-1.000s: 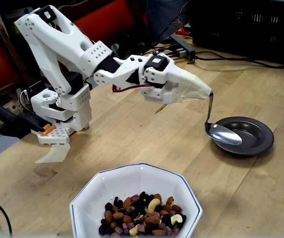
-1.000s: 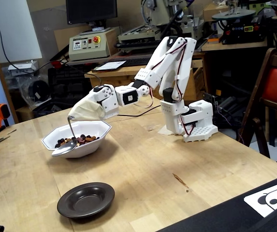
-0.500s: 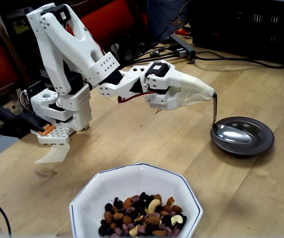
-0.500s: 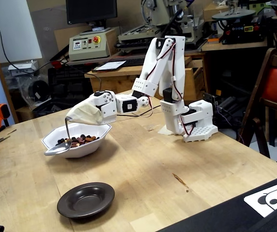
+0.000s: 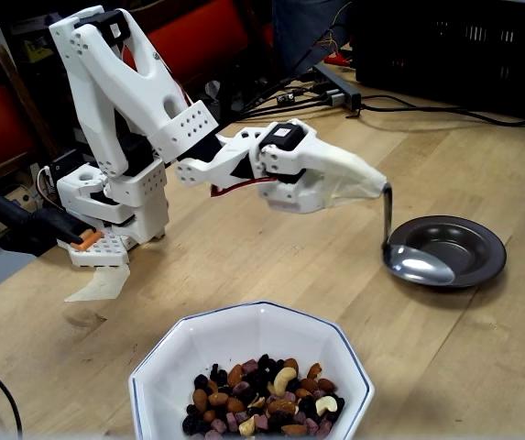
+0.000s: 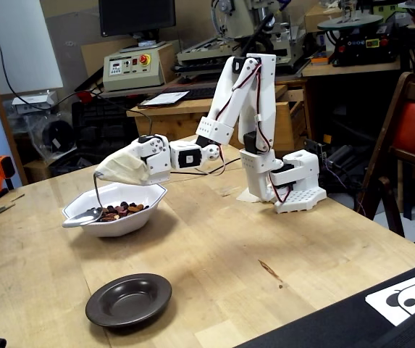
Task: Use spoon to transfer food from the white bowl to brown plate
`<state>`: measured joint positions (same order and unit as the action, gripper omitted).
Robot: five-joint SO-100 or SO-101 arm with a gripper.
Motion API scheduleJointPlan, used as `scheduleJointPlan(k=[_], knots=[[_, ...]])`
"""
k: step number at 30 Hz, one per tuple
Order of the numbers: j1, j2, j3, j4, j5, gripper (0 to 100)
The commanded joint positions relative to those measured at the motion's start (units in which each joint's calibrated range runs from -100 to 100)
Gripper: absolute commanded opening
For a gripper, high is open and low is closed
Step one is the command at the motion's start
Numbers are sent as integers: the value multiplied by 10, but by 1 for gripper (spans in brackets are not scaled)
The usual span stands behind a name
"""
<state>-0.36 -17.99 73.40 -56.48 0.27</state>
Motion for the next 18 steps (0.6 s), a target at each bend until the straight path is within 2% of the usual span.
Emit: scheduleJointPlan(k=[1, 11, 18], knots=[[32, -3, -5, -9, 1, 2], [46, -11, 96, -15, 1, 2], [84, -11, 99, -15, 1, 2]])
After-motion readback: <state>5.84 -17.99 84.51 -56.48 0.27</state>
